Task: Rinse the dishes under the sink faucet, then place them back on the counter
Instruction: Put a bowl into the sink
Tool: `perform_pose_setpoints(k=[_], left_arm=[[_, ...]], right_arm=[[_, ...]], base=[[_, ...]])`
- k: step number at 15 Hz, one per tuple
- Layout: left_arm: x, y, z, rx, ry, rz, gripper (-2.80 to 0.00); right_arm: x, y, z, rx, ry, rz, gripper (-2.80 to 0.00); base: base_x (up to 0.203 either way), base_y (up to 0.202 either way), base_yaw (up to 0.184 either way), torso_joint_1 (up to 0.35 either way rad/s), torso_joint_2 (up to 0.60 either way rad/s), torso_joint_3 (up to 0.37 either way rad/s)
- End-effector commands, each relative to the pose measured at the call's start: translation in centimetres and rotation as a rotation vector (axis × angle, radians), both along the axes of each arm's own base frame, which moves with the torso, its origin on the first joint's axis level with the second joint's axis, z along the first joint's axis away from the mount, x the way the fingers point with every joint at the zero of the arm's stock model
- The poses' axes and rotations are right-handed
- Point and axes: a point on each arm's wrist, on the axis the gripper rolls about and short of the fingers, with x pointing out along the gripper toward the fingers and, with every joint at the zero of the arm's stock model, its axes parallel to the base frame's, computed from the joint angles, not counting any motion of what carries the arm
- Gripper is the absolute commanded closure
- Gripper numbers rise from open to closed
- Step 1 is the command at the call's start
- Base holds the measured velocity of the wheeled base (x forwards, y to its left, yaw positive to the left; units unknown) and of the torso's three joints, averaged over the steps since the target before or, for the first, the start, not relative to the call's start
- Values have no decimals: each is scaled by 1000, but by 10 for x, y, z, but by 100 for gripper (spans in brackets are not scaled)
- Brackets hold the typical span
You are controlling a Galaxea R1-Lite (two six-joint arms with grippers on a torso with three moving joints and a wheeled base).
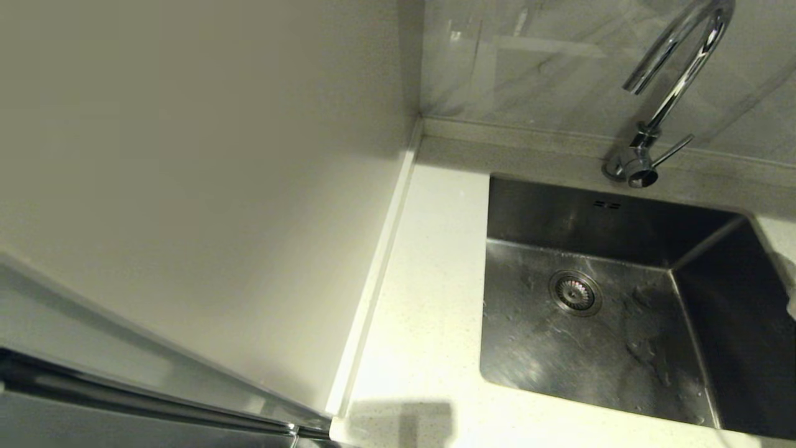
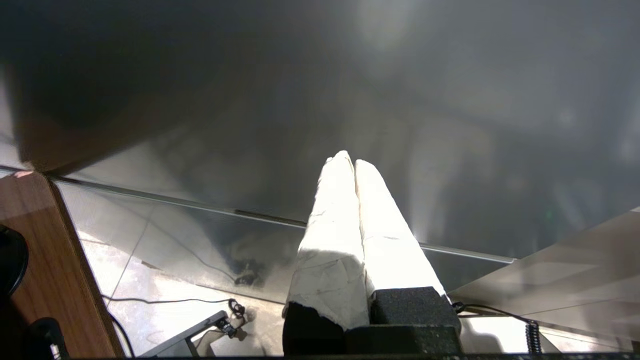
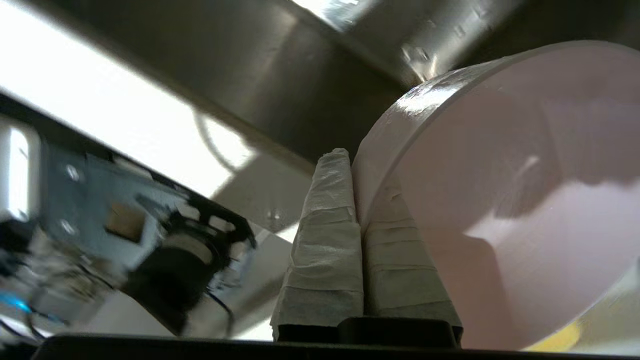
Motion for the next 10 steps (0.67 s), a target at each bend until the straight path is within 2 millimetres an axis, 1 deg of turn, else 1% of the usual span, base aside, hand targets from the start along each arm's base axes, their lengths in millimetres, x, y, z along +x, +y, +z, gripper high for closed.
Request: perform_pose_setpoints(k=[1, 2, 4, 6, 7, 8, 10], left_arm=[[0, 0, -1, -1, 3, 0, 0], [0, 0, -1, -1, 3, 0, 0], [0, 0, -1, -1, 3, 0, 0], [0, 0, -1, -1, 3, 0, 0], [0, 0, -1, -1, 3, 0, 0], [0, 0, 0, -1, 1, 0, 0], [0, 0, -1, -1, 3, 0, 0]], right_arm=[[5, 14, 0, -16, -8, 138, 0], [5, 21, 3, -23, -22, 167, 0], [-8, 38, 19, -10, -94, 211, 0], [-21, 53, 27, 8, -158, 252, 0], [-22, 55, 26, 10, -179, 258, 0], [-16, 52, 24, 10, -202, 253, 0], [-15, 51, 9, 35, -182, 238, 0]], base=[[0, 0, 0, 0, 0, 0], [0, 0, 0, 0, 0, 0], [0, 0, 0, 0, 0, 0], [0, 0, 0, 0, 0, 0], [0, 0, 0, 0, 0, 0], [0, 0, 0, 0, 0, 0], [0, 0, 0, 0, 0, 0]])
